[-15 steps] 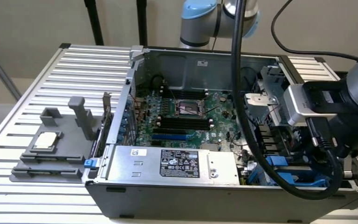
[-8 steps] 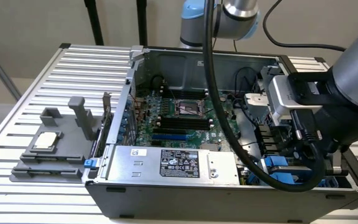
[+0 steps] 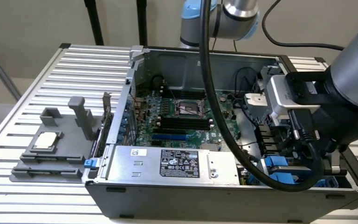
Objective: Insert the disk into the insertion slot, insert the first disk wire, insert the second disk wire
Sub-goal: 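Insert the second disk wire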
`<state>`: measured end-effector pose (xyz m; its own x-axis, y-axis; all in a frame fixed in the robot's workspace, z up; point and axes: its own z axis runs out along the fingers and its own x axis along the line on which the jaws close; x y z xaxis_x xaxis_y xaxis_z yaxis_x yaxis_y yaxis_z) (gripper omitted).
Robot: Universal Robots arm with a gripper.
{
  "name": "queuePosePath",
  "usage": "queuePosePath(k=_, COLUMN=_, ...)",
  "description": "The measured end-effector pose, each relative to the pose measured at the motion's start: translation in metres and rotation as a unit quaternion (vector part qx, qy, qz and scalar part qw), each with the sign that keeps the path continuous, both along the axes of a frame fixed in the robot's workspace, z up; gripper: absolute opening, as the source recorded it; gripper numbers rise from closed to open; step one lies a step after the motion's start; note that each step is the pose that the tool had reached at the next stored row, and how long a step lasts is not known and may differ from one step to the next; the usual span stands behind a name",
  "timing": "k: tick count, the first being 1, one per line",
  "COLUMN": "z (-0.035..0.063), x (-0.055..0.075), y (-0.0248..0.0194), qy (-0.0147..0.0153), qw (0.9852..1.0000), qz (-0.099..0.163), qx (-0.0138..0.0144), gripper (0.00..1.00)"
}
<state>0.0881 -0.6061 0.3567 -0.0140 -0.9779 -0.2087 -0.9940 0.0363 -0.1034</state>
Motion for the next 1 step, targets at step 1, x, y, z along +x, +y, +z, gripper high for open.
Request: queuePosePath(k=1, z=0.0000, x=0.0000, y=0.0000, qy=0.0000, qw=1.0000, qz=0.000, qx=0.0000, gripper=0.24)
